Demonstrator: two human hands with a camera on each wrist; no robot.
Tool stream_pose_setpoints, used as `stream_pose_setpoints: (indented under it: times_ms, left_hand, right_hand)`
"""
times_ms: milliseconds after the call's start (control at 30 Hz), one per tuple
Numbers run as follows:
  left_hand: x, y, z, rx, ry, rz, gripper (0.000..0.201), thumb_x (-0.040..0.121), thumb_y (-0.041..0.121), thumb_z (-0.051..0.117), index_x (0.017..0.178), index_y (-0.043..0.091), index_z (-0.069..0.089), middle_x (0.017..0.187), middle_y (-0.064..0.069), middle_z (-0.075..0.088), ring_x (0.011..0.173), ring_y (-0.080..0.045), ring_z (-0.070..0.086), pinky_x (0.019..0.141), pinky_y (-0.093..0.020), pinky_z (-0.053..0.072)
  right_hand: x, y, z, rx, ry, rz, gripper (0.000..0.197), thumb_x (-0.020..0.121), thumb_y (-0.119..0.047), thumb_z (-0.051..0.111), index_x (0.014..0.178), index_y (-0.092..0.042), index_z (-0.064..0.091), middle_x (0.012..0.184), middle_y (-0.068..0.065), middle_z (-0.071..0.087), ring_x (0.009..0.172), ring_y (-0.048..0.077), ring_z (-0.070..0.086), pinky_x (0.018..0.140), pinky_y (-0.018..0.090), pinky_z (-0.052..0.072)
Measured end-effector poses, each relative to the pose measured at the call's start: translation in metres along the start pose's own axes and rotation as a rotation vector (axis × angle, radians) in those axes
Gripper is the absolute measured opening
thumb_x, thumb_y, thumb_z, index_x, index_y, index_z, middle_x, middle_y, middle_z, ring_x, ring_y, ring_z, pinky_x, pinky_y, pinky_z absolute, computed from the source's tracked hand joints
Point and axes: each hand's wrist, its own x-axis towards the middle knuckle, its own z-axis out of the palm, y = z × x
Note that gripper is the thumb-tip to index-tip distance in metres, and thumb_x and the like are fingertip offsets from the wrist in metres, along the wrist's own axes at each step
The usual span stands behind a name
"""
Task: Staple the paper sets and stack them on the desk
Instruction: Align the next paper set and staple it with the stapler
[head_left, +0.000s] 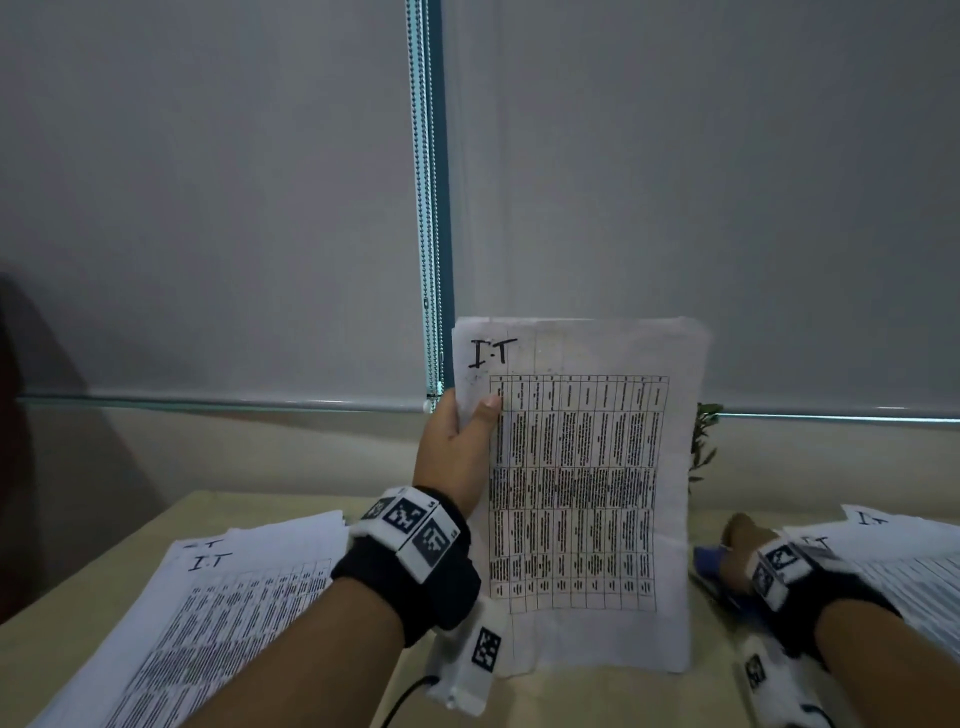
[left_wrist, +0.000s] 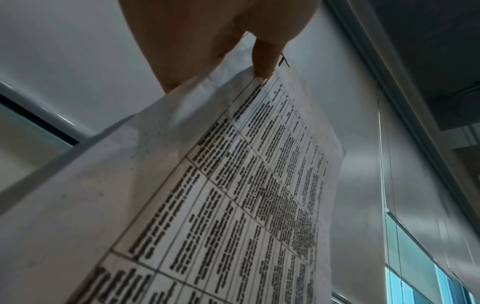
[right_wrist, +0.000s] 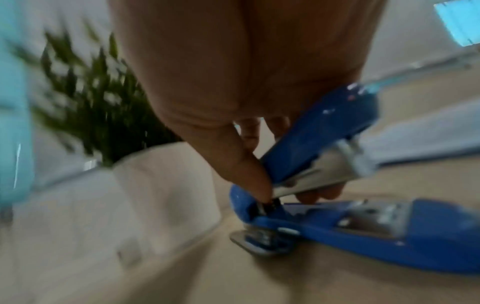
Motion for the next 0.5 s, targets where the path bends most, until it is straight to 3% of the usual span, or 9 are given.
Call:
stream_pose_setpoints:
  times_ms: [33, 133, 200, 267, 333, 367, 433, 500]
  left_hand:
    - [0.0, -0.001, 0.0, 0.003, 0.002, 0.006, 0.029, 0.094, 0.037, 0.046, 0.115, 0.021, 0.056, 0.116, 0.002, 0.066, 0.108, -0.017, 0.061, 0.098, -0.043, 0.048]
    - [-0.001, -0.002, 0.001, 0.034, 0.001, 0.025, 0.043, 0.091, 0.046, 0.045, 0.122, 0.016, 0.049, 0.126, -0.003, 0.06, 0.117, -0.023, 0.057, 0.1, -0.048, 0.046]
    - [-0.004, -0.001, 0.002, 0.058, -0.001, 0.049, 0.041, 0.092, 0.043, 0.043, 0.122, 0.015, 0.046, 0.126, -0.005, 0.059, 0.117, -0.024, 0.056, 0.099, -0.047, 0.047]
    - [-0.008, -0.001, 0.004, 0.08, 0.004, 0.084, 0.031, 0.095, 0.036, 0.042, 0.118, 0.015, 0.049, 0.12, -0.002, 0.061, 0.111, -0.019, 0.058, 0.095, -0.039, 0.049]
    - [-0.013, -0.002, 0.006, 0.091, 0.004, 0.122, 0.022, 0.097, 0.031, 0.042, 0.112, 0.018, 0.052, 0.109, 0.005, 0.064, 0.1, -0.011, 0.06, 0.085, -0.028, 0.05]
    - [-0.017, -0.001, 0.007, 0.093, -0.007, 0.136, 0.02, 0.097, 0.031, 0.042, 0.109, 0.019, 0.053, 0.102, 0.008, 0.063, 0.091, -0.005, 0.06, 0.076, -0.02, 0.051]
    - [-0.024, 0.0, 0.01, 0.112, -0.017, 0.166, 0.017, 0.098, 0.031, 0.041, 0.106, 0.02, 0.052, 0.089, 0.015, 0.059, 0.075, 0.006, 0.054, 0.059, -0.008, 0.045]
    - [-0.029, 0.003, 0.014, 0.139, -0.009, 0.209, 0.019, 0.098, 0.03, 0.04, 0.105, 0.016, 0.051, 0.087, 0.01, 0.059, 0.071, 0.002, 0.054, 0.059, -0.014, 0.047]
  right_hand:
    - [-0.002, 0.0, -0.003, 0.084, -0.014, 0.025, 0.039, 0.093, -0.024, 0.055, 0.127, -0.008, 0.046, 0.126, 0.015, 0.055, 0.114, 0.028, 0.056, 0.089, 0.03, 0.044]
    - [-0.01, -0.005, -0.026, 0.509, 0.08, 0.077, 0.047, 0.082, -0.016, 0.067, 0.124, -0.003, 0.052, 0.101, 0.016, 0.058, 0.083, 0.026, 0.055, 0.067, 0.027, 0.042]
    - [-0.027, -0.011, -0.05, 0.777, 0.317, 0.062, 0.044, 0.075, -0.013, 0.071, 0.117, -0.004, 0.061, 0.097, 0.018, 0.062, 0.08, 0.023, 0.053, 0.067, 0.027, 0.043]
    - [-0.045, -0.02, -0.083, 1.111, 0.679, 0.029, 0.053, 0.061, -0.028, 0.07, 0.111, -0.013, 0.065, 0.094, 0.017, 0.066, 0.077, 0.026, 0.059, 0.075, 0.037, 0.05]
    - [-0.055, -0.023, -0.113, 1.478, 0.919, -0.102, 0.061, 0.05, -0.029, 0.07, 0.109, -0.018, 0.06, 0.095, 0.023, 0.068, 0.073, 0.035, 0.062, 0.07, 0.046, 0.054]
    - [-0.058, -0.024, -0.126, 1.566, 0.969, -0.157, 0.065, 0.05, -0.03, 0.071, 0.111, -0.011, 0.057, 0.096, 0.029, 0.066, 0.069, 0.039, 0.06, 0.064, 0.047, 0.054]
    - [-0.085, -0.039, -0.148, 1.655, 1.004, -0.314, 0.065, 0.055, -0.031, 0.072, 0.108, 0.001, 0.053, 0.1, 0.029, 0.065, 0.067, 0.035, 0.058, 0.062, 0.039, 0.057]
    - [-0.116, -0.064, -0.162, 1.678, 1.043, -0.492, 0.045, 0.063, -0.02, 0.072, 0.1, -0.007, 0.05, 0.093, 0.011, 0.065, 0.07, 0.019, 0.06, 0.064, 0.025, 0.053]
